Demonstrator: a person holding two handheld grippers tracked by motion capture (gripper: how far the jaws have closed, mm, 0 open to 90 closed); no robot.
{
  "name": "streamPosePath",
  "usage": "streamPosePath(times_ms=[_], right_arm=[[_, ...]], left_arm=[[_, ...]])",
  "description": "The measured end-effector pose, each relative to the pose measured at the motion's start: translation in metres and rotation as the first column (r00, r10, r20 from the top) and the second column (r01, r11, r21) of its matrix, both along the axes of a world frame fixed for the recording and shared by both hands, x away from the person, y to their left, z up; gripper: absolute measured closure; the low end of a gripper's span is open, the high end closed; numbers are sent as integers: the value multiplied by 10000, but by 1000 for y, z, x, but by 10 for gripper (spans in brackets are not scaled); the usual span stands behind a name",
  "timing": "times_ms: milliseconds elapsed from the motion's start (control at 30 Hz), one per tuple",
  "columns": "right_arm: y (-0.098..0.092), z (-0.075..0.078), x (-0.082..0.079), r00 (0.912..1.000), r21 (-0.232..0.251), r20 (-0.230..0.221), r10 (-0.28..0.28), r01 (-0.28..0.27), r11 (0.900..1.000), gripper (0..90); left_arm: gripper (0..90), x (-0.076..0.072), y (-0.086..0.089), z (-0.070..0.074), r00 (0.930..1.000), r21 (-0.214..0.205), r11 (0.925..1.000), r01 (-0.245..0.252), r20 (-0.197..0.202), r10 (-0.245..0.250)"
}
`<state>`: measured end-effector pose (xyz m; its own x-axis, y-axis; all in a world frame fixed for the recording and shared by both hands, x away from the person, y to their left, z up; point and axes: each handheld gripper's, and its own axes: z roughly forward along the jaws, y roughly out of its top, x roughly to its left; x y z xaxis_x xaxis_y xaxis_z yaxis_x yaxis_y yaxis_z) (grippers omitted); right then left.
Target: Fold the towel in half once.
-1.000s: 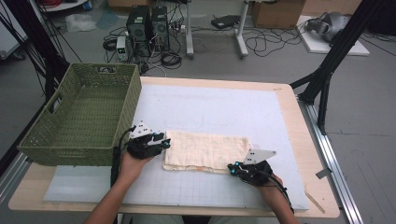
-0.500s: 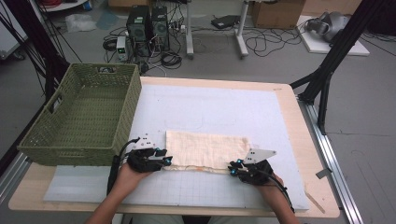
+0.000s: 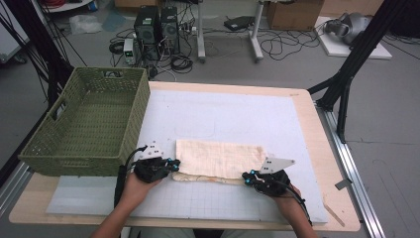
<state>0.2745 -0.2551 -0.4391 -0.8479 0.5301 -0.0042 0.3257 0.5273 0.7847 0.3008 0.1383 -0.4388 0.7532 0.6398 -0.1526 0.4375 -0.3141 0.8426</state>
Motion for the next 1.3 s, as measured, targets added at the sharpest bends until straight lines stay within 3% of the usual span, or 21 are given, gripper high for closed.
streamPosePath(times_ms=[133,300,367,433,500,567,633,700,800,933,1000,1067,1133,1200,1300], right_arm=[[0,6,-4,9997,247,87,237,-239,9994,862],[1,6,-8,9979,209,-147,637,-634,9978,851],[0,3,-6,9983,104,-303,507,-505,9987,767],[-4,3,-4,9993,231,-330,179,-171,9996,727],[-13,4,-2,9988,484,-269,-405,418,9980,696],[-23,4,1,9921,538,-140,-1250,1256,9906,672],[-32,3,4,9851,528,-136,-1717,1722,9836,663],[-38,0,6,9824,579,-284,-1847,1861,9808,662],[-38,-4,7,9804,-53,-312,-1945,1944,9809,694],[-44,-5,9,9691,-536,-187,-2458,2445,9682,693],[-47,-4,9,9675,-485,-161,-2524,2514,9667,681],[-50,-3,8,9672,-100,-183,-2533,2531,9674,636],[-53,2,6,9589,205,45,-2836,2835,9588,530],[-56,7,6,9438,444,458,-3274,3255,9445,420],[-62,13,6,9168,745,828,-3908,3853,9198,304]], left_arm=[[856,-3,6,4,10000,-391,9992,28,-57,-30],[851,-9,10,1,9992,40,9997,238,-334,-236],[824,-9,10,-1,9983,286,9992,267,-532,-252],[735,-8,10,-1,9986,147,9999,82,-526,-75],[675,-6,11,2,9992,-95,9998,-202,-352,199],[637,-3,11,4,9990,-391,9985,-391,-237,382],[627,1,11,6,9986,-454,9976,-522,-101,518],[611,5,10,7,9981,-464,9970,-613,52,616],[593,12,7,8,9960,-621,9948,-807,328,829],[541,18,6,10,9897,-788,9911,-1073,869,1141],[516,20,7,10,9837,-940,9888,-1163,1265,1277],[513,24,7,10,9792,-1103,9865,-1214,1492,1372],[506,27,8,11,9740,-1258,9845,-1225,1752,1436],[505,28,8,10,9707,-1439,9812,-1282,1844,1539],[408,29,8,10,9728,-1424,9754,-1684,1359,1878]])
